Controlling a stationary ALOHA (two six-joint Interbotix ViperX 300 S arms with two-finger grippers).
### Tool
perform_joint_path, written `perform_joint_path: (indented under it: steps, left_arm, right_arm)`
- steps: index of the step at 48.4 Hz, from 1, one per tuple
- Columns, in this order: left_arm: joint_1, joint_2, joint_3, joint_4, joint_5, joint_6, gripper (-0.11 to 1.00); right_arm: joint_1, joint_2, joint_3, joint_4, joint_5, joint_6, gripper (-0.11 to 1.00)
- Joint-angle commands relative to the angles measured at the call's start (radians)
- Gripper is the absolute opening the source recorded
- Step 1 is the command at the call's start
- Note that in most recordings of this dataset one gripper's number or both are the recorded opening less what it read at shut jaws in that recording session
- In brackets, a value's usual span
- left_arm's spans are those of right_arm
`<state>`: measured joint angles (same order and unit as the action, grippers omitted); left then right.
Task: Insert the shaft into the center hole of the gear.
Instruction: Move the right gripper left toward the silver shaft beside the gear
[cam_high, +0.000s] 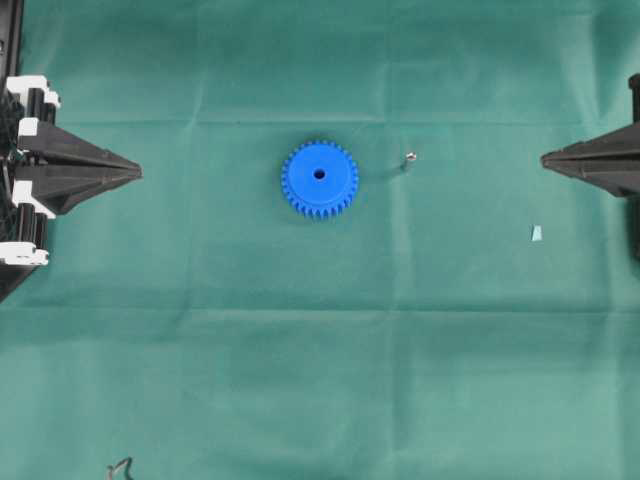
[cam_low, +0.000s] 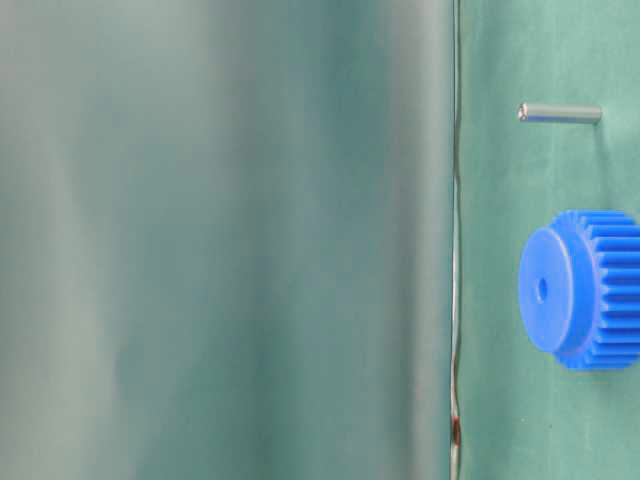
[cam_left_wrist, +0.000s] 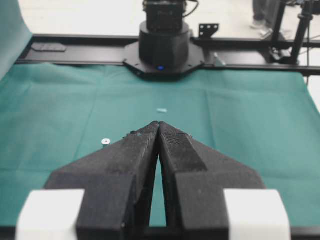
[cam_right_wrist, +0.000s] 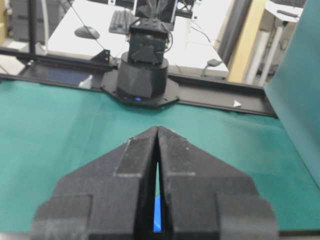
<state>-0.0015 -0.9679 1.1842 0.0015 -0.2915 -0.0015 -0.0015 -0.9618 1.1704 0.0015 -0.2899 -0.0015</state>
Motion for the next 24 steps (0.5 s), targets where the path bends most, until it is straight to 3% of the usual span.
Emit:
perform_joint_path:
  steps: [1,11,24]
  left_arm:
    - [-0.006,0.008,-0.048,0.020,-0.002,0.006,0.00]
    - [-0.005,0.006,-0.052,0.020,0.017,0.003,0.00]
    - [-0.005,-0.002,-0.055,0.021,0.023,-0.002,0.00]
  right_arm:
    - [-0.014,0.012,-0.021,0.005,-0.005,0.012,0.02]
    - [-0.077,0.054,-0.130,0.098,0.107,0.025,0.02]
    - [-0.107,0.150,-0.225,0.098,0.267,0.025,0.03]
